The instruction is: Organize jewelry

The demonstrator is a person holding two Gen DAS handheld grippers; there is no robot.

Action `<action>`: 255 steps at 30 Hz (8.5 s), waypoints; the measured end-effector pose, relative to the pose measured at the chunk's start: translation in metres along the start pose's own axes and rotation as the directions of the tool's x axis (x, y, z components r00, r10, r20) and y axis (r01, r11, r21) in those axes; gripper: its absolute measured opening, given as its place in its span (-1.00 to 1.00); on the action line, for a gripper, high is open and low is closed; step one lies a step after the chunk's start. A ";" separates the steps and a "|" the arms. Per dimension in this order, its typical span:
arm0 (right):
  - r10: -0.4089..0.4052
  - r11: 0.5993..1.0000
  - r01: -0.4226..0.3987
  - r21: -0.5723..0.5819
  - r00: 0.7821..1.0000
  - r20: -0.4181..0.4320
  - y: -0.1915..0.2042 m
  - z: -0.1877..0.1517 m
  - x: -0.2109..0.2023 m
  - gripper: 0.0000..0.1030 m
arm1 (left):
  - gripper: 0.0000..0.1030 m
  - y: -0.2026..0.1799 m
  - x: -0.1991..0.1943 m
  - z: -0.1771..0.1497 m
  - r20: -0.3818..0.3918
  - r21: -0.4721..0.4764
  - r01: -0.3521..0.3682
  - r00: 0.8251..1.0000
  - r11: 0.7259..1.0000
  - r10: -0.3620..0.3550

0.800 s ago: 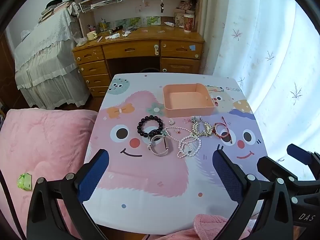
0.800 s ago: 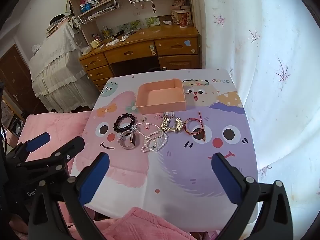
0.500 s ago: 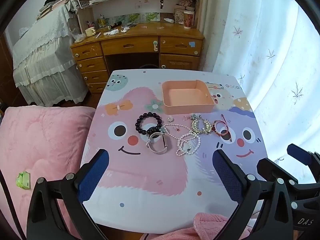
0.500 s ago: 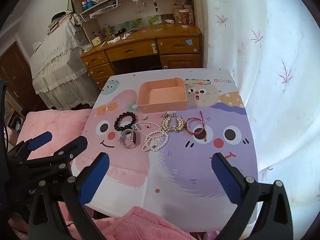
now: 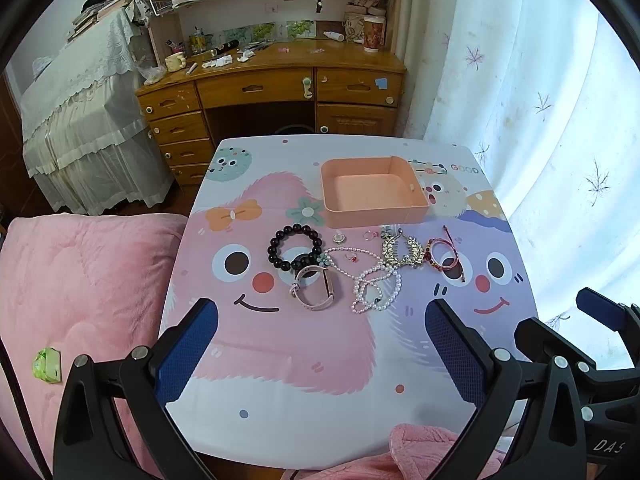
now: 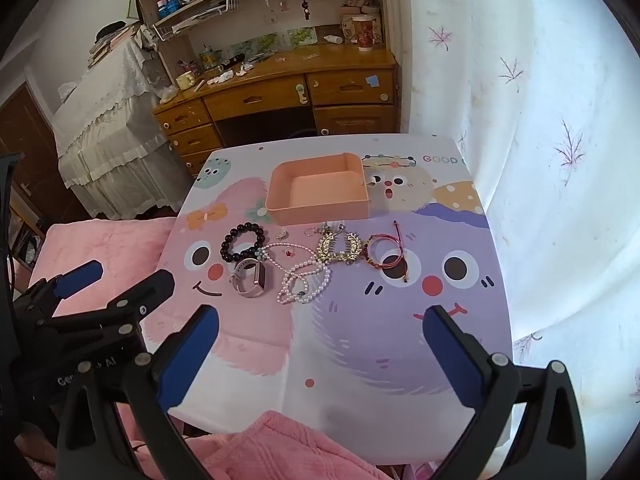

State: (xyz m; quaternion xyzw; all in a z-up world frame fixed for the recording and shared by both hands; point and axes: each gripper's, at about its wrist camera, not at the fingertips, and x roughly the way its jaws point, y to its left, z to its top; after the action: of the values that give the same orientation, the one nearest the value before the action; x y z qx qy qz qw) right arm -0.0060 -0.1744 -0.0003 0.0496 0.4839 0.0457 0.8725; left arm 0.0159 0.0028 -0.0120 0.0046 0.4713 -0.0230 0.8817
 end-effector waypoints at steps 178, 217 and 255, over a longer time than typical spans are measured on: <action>0.169 0.960 -0.162 0.228 0.986 -0.010 -0.084 0.149 0.208 -0.48 | 0.35 -0.003 0.220 0.187 -0.285 -0.111 0.220 0.927 0.969 -0.243; -0.196 0.970 0.184 -0.162 0.979 -0.061 -0.031 -0.020 0.094 0.49 | 0.85 0.015 0.116 -0.022 -0.291 0.084 0.290 0.922 0.953 -0.254; 0.098 0.913 -0.101 -0.395 0.995 -0.028 -0.109 0.005 0.239 0.49 | -0.42 -0.052 0.243 -0.012 -0.280 -0.105 -0.022 0.960 0.994 -0.009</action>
State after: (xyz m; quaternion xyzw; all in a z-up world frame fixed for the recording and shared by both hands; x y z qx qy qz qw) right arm 0.1274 -0.2521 -0.2128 -0.1037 0.4646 0.1870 0.8593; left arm 0.1384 -0.0574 -0.2205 -0.0380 0.5918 0.0061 0.8052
